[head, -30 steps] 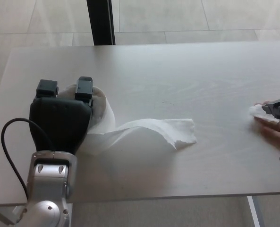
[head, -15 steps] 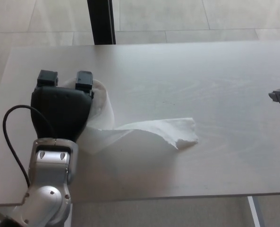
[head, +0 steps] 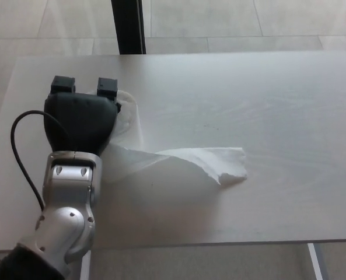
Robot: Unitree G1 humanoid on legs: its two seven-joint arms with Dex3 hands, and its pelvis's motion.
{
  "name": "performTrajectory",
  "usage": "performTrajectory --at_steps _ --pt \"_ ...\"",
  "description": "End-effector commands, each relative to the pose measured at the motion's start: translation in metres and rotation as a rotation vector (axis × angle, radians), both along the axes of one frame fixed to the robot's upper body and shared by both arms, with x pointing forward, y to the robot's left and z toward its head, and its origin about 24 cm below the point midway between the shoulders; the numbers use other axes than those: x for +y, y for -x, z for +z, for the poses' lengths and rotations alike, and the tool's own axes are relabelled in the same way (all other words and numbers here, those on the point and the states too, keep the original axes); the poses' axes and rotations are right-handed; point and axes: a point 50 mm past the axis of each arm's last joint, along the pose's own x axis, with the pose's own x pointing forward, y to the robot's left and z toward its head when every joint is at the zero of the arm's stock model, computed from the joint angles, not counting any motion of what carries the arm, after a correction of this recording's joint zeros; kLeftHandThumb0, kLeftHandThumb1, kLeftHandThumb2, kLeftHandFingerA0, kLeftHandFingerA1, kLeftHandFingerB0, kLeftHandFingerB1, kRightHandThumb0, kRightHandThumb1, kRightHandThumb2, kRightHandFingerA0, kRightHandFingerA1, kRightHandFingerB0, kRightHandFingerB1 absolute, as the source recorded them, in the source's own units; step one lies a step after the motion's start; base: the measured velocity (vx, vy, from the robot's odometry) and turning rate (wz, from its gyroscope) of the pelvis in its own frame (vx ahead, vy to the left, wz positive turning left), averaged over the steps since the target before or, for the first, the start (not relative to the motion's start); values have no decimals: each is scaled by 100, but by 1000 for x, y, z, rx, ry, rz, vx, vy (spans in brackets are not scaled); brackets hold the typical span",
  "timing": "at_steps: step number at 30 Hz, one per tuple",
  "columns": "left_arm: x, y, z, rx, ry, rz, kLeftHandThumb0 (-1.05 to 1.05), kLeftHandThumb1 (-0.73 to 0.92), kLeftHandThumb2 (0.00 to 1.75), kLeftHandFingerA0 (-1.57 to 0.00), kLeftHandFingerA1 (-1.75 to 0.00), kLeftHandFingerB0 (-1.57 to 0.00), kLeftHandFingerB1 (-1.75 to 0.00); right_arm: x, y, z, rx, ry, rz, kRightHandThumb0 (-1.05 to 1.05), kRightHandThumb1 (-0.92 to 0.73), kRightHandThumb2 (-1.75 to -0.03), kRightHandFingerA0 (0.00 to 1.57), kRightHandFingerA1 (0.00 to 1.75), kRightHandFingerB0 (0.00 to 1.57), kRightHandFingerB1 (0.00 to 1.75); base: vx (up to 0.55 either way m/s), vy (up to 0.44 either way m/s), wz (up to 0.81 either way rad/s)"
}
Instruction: A toilet paper roll is kept in the middle of the desk infront of the robot. The robot places its left hand on the top of the toilet paper roll to hold it still and uses its right hand to tear off a piece of toilet paper from it and hands the paper to a person
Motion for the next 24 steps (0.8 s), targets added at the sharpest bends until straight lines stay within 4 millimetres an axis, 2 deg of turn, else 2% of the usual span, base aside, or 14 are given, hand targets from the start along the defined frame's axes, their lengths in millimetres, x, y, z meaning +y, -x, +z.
performTrajectory --at_steps 1,5,15,24 --pt "14 -11 -19 203 19 44 -36 81 74 -34 -67 -25 -40 -4 -10 17 -34 39 -8 -104 -61 -99 0 0 0 2 0 0 0" --pt "20 -13 -15 199 9 54 -36 81 74 -34 -67 -25 -40 0 -14 17 -37 27 1 -104 -61 -99 0 0 0 2 0 0 0" --pt "16 -22 -9 192 7 38 -36 81 74 -34 -67 -25 -40 -5 -15 22 -50 27 -16 -104 -61 -99 0 0 0 2 0 0 0" --pt "8 -18 -17 209 17 25 -36 81 74 -34 -67 -25 -40 -11 -10 19 -34 41 -24 -104 -61 -99 0 0 0 2 0 0 0"
